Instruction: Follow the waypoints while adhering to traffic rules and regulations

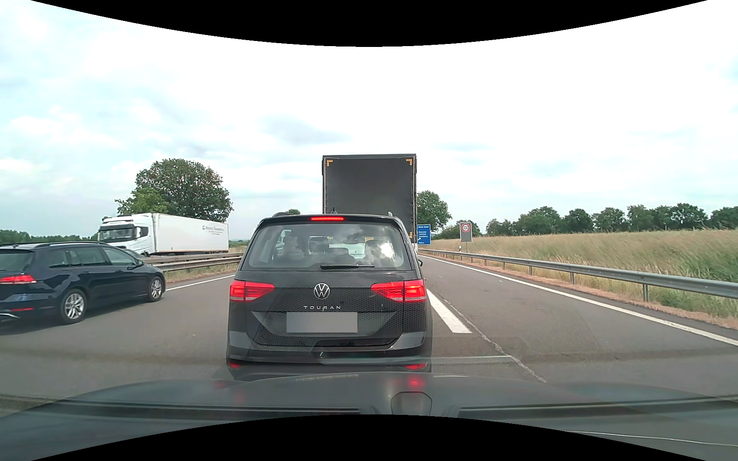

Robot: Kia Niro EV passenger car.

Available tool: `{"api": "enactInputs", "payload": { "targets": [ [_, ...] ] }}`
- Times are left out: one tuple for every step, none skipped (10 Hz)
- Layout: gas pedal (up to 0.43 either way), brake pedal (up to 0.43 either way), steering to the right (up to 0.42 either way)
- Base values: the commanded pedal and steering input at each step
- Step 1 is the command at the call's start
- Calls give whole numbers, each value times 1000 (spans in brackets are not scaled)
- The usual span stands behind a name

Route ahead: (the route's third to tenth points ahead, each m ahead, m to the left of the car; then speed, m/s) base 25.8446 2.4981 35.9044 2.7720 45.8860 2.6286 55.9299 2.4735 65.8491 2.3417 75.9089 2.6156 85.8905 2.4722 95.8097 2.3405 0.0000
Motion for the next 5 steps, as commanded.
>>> {"api": "enactInputs", "payload": {
  "targets": [
    [0, 250, -2],
    [0, 250, -2],
    [0, 250, -2],
    [0, 250, -2],
    [0, 250, -2]
  ]
}}
